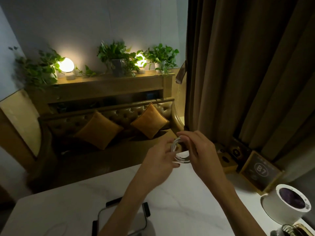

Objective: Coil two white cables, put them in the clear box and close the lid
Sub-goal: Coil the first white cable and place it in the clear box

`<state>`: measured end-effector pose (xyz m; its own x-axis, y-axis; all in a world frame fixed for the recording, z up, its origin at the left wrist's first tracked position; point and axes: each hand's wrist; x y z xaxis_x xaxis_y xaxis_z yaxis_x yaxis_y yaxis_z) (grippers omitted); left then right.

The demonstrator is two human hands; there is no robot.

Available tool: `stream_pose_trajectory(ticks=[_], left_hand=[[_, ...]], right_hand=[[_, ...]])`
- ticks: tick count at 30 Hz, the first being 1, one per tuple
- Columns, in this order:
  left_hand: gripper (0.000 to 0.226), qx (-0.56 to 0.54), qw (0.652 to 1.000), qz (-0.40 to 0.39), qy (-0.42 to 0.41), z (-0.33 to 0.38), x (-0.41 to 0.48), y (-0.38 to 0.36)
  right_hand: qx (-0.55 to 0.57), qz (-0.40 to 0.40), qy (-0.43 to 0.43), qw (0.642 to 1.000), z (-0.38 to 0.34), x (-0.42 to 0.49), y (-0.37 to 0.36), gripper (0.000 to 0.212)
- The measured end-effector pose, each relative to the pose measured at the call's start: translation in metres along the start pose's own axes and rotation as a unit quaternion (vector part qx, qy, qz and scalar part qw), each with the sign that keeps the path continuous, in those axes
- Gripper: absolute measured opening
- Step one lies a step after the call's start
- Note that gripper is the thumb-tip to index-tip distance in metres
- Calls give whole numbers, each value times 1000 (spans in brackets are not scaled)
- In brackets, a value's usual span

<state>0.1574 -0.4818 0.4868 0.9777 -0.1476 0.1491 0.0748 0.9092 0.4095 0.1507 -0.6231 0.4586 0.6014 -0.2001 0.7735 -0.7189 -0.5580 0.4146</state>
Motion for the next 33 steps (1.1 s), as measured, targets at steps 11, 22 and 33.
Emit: stream_pose_trajectory(ticks=[11,22,33], left_hand=[[41,-148,985,-66,67,-17,-4,14],[40,-157,981,-78,88,-28,-2,27],[41,-329,932,5,153,-49,4,14]], right_hand=[[32,44,-97,994,7,12,-7,23],[95,18,-71,993,2,3,-15,20],[145,-12,-105,984,-7,-7,-25,22]])
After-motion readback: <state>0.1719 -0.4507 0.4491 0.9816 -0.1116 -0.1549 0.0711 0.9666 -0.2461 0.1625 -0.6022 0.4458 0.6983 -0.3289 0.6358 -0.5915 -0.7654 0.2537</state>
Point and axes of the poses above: each hand's wrist, its own x-axis towards the middle knuckle, its own y-axis out of the back of the hand, z = x × y, and after that the axes turned 15 degrees about z, right-handed
